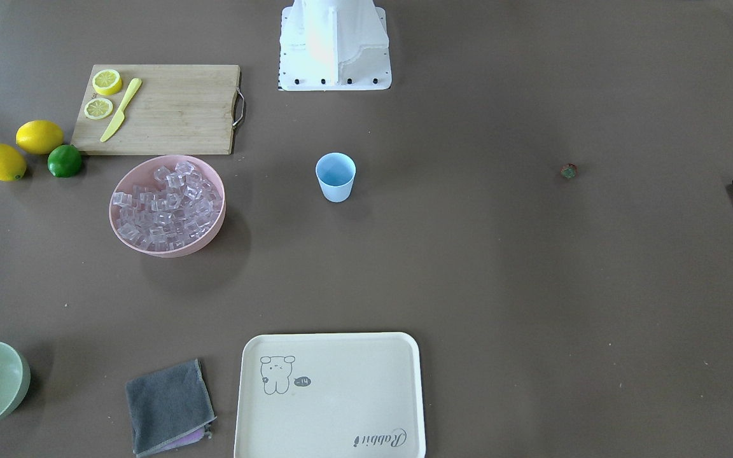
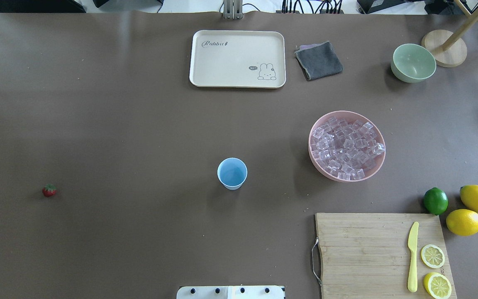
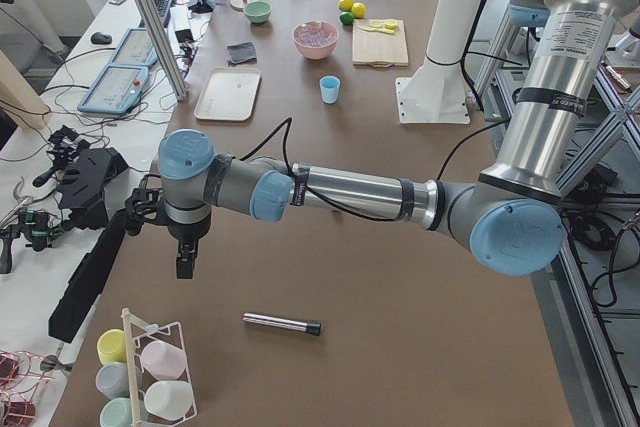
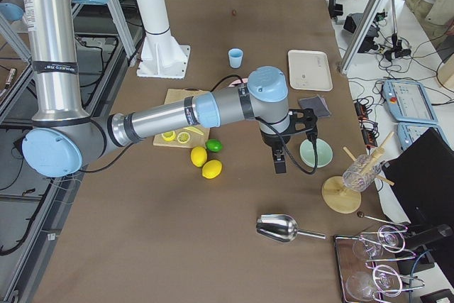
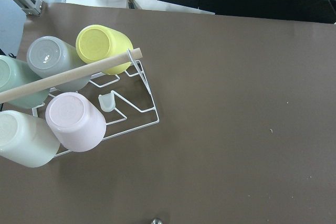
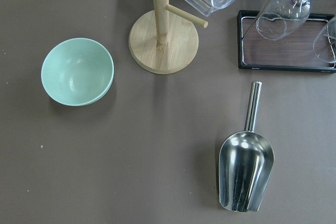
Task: Mash ice and strawberries in cup
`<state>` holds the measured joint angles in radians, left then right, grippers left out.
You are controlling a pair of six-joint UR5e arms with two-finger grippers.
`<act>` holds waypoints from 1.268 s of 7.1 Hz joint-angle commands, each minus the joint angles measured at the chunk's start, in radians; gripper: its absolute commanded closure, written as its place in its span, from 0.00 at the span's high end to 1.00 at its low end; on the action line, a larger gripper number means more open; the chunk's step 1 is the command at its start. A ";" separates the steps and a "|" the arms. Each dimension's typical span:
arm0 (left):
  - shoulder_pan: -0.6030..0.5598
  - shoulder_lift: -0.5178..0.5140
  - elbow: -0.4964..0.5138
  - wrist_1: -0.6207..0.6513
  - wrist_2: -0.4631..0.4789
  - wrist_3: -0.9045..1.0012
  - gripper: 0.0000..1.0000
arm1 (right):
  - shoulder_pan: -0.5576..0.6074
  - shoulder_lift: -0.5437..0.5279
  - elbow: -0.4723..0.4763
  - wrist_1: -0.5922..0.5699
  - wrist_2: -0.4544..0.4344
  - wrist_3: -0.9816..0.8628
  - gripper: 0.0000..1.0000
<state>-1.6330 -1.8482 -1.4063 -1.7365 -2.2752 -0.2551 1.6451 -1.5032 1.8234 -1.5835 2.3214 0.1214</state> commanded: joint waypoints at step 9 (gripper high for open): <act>0.050 0.003 -0.138 -0.028 -0.075 0.000 0.98 | -0.219 0.055 0.114 0.005 0.027 0.126 0.99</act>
<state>-1.5893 -1.8474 -1.5334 -1.7633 -2.3449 -0.2555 1.4823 -1.4681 1.9091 -1.5813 2.3529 0.1782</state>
